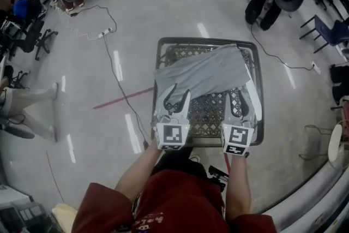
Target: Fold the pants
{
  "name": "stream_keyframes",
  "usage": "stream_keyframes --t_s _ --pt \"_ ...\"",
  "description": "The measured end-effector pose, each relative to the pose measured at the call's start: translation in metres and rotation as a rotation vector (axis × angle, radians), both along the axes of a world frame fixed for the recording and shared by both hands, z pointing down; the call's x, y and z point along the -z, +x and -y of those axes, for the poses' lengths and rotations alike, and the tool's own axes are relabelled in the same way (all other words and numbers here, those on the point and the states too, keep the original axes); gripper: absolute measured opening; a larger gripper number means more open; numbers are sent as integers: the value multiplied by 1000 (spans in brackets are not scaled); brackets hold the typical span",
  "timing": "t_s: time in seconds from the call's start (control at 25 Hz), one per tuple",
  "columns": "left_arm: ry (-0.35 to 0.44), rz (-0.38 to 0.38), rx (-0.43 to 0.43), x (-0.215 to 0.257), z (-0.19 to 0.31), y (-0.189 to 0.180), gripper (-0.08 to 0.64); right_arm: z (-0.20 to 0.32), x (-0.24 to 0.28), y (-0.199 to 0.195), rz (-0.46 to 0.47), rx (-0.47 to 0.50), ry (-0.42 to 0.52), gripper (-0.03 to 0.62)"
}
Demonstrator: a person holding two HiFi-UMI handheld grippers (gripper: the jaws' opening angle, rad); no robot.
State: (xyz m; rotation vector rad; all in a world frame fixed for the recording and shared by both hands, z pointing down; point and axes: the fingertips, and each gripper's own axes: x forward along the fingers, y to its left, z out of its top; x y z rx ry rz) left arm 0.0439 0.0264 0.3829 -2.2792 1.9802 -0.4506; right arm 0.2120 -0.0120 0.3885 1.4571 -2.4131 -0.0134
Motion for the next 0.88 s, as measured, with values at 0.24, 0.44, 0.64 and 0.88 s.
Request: stream_keyframes --t_s 0.24,0.44,0.64,0.88 --pt "96 -118 -41 35 -62 41 160 -78 39 16 130 -32 69 127" --pt "142 -141 -74 55 -98 59 107 -117 50 17 162 5 75 127" --pt "124 -122 -86 57 -110 52 70 -135 54 6 165 25 76 110" --pt "179 -75 -122 70 -115 38 6 -140 60 -16 170 35 106 52"
